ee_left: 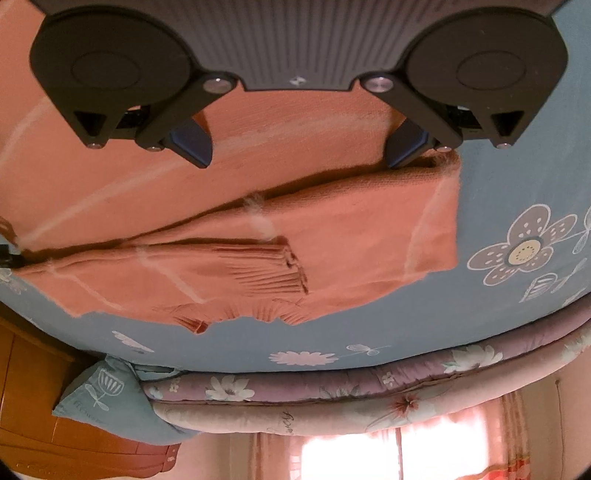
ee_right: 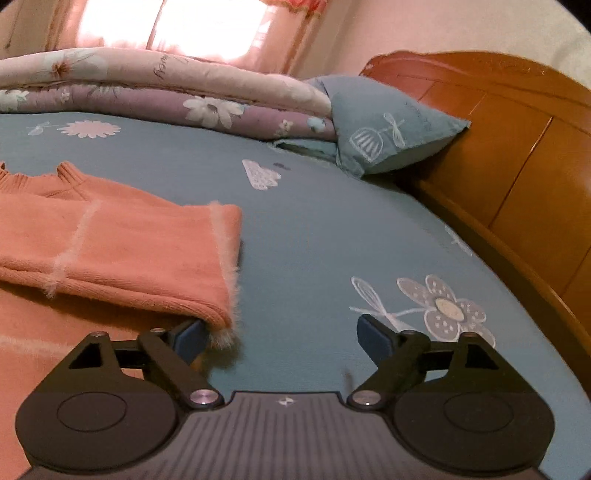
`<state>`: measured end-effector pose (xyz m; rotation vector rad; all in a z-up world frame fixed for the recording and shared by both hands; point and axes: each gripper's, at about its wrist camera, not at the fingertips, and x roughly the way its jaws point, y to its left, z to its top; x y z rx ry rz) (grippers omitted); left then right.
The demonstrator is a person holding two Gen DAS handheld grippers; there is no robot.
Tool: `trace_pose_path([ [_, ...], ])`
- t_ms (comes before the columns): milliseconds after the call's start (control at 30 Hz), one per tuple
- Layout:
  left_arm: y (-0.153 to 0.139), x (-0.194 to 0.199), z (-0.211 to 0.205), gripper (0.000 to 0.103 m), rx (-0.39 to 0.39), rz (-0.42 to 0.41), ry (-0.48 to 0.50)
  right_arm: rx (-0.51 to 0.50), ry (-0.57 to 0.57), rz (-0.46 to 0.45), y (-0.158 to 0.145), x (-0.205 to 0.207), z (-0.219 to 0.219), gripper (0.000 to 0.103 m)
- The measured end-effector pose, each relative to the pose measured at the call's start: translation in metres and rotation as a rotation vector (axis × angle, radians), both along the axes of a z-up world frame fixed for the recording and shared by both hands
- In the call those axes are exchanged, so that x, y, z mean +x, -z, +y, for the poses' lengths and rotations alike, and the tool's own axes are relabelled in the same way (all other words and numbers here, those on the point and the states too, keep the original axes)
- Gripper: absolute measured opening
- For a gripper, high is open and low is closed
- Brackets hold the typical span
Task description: Fold clothes
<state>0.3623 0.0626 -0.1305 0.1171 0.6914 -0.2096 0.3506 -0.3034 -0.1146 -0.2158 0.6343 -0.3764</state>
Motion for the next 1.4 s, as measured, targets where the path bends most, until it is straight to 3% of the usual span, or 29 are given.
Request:
trace_pose_path([
  [133, 0.002, 0.001, -0.001, 0.100, 0.009, -0.001, 0.000, -0.078, -0.055, 0.094, -0.004, -0.004, 0.007, 0.089],
  [233, 0.003, 0.003, 0.000, 0.100, 0.012, 0.000, -0.001, -0.062, -0.068, 0.036, -0.021, -0.014, 0.002, 0.080],
  [300, 0.003, 0.003, -0.002, 0.100, 0.021, -0.003, -0.003, 0.091, -0.075, -0.036, -0.033, -0.019, -0.014, 0.062],
  [333, 0.003, 0.002, -0.002, 0.100, 0.026, -0.004, -0.002, 0.189, -0.082, -0.066, -0.038, -0.020, -0.024, 0.058],
  [400, 0.004, 0.002, -0.002, 0.100, 0.027, -0.005, -0.002, 0.378, -0.090, -0.059, -0.037, -0.018, -0.041, 0.038],
  [467, 0.004, 0.002, -0.002, 0.100, 0.024, -0.004, -0.002, 0.564, -0.100, -0.004, -0.028, -0.012, -0.056, 0.030],
  [533, 0.004, 0.003, -0.002, 0.100, 0.023, -0.004, -0.002, 0.664, -0.086, 0.015, -0.021, -0.009, -0.064, 0.029],
  [567, 0.004, 0.003, -0.002, 0.100, 0.024, -0.004, -0.001, 0.655, -0.083, 0.019, -0.020, -0.009, -0.064, 0.030],
  [633, 0.004, 0.003, -0.002, 0.100, 0.026, -0.004, 0.000, 0.528, -0.082, 0.039, -0.020, -0.010, -0.051, 0.031],
  [767, 0.004, 0.003, -0.002, 0.100, 0.028, -0.004, 0.000, 0.503, -0.156, 0.046, -0.015, -0.006, -0.036, 0.033],
  [867, 0.005, 0.003, -0.002, 0.100, 0.029, -0.005, -0.001, 0.479, -0.098, 0.030, -0.008, 0.000, -0.036, 0.039],
  [900, 0.005, 0.003, -0.001, 0.101, 0.027, -0.006, -0.001, 0.469, -0.066, 0.032, -0.006, 0.002, -0.038, 0.050],
  [933, 0.005, 0.003, -0.001, 0.101, 0.025, -0.006, -0.002, 0.460, -0.034, 0.033, -0.003, 0.004, -0.039, 0.055],
  [1033, 0.004, 0.003, 0.001, 0.101, 0.015, -0.010, -0.009, 0.443, -0.013, 0.060, -0.004, 0.004, -0.040, 0.056],
  [1200, -0.007, -0.006, 0.004, 0.100, -0.032, -0.081, -0.042, 0.543, -0.064, 0.056, -0.019, -0.001, -0.043, 0.059],
  [1300, -0.025, -0.009, 0.005, 0.100, -0.186, -0.119, -0.021, 0.622, -0.102, 0.053, -0.027, -0.004, -0.046, 0.061],
  [1400, -0.040, 0.017, 0.014, 0.100, -0.467, -0.023, -0.013, 0.669, -0.146, 0.024, -0.039, -0.010, -0.047, 0.064],
])
